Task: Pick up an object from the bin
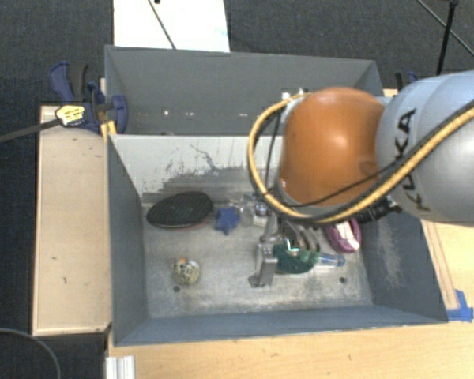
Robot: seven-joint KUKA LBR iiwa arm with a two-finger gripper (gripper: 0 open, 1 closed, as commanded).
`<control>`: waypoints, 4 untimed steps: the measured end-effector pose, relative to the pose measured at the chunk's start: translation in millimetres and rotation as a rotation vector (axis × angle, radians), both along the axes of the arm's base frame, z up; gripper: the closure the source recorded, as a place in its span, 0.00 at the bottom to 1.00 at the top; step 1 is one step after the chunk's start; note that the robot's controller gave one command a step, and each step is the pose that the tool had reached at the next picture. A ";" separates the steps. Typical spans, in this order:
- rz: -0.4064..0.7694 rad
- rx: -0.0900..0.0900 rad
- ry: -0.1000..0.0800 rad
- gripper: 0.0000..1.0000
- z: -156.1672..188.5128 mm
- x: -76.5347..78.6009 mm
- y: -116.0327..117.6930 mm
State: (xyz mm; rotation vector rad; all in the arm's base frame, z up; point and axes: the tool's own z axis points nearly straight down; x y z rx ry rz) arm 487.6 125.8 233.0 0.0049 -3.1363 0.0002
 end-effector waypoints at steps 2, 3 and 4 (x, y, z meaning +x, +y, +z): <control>0.996 0.003 -0.011 0.00 -131.7 31.2 99.2; 1.508 0.005 -0.009 0.00 -128.5 35.4 95.3; 1.713 0.007 -0.002 0.00 -163.6 38.5 107.9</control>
Offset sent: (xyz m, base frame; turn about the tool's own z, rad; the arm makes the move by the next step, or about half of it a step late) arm 0.0023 0.0926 -0.1630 -0.4690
